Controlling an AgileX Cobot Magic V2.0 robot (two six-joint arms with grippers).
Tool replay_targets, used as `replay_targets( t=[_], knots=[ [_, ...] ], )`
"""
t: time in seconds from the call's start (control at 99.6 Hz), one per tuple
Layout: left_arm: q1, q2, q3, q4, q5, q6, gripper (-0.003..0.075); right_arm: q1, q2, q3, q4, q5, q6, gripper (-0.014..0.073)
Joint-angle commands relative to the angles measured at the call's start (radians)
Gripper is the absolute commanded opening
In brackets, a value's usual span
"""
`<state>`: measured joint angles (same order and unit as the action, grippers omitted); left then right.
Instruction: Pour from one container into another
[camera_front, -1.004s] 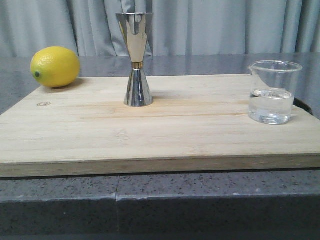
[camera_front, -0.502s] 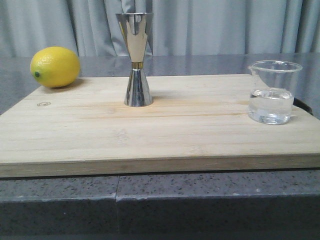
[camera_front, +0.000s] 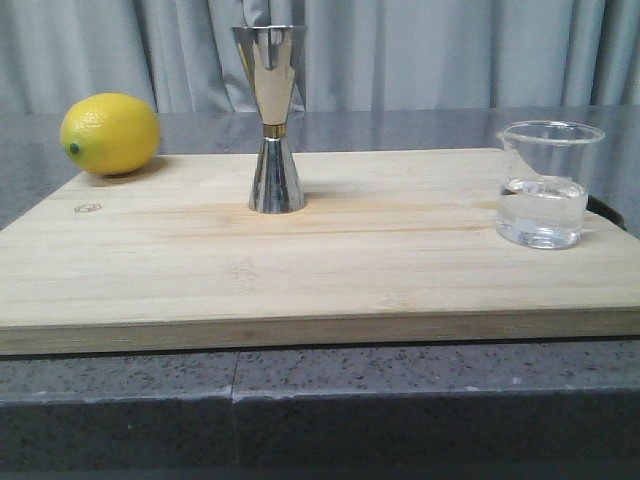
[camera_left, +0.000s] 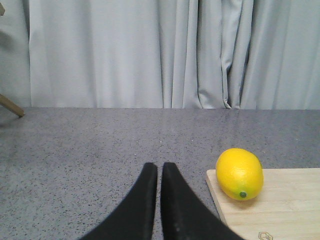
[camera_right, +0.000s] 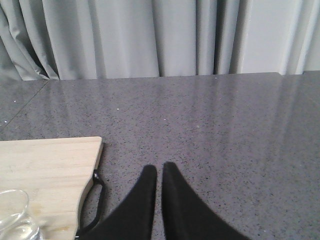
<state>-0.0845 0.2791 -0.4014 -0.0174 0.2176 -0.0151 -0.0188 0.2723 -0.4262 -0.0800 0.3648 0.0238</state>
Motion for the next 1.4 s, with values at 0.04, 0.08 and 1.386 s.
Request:
replay_targets(
  t=[0.04, 0.08, 1.386],
  knots=[
    [0.001, 0.018, -0.032, 0.002, -0.082, 0.000, 0.0221, -0.006, 0.019, -0.034, -0.009, -0.088, -0.002, 0.0265],
    [0.001, 0.018, -0.032, 0.002, -0.082, 0.000, 0.0323, -0.006, 0.019, -0.034, -0.009, -0.088, -0.002, 0.0358],
    [-0.001, 0.295, -0.328, -0.030, 0.430, 0.096, 0.0589, -0.006, 0.182, -0.230, -0.004, 0.231, -0.002, 0.0524]
  ],
)
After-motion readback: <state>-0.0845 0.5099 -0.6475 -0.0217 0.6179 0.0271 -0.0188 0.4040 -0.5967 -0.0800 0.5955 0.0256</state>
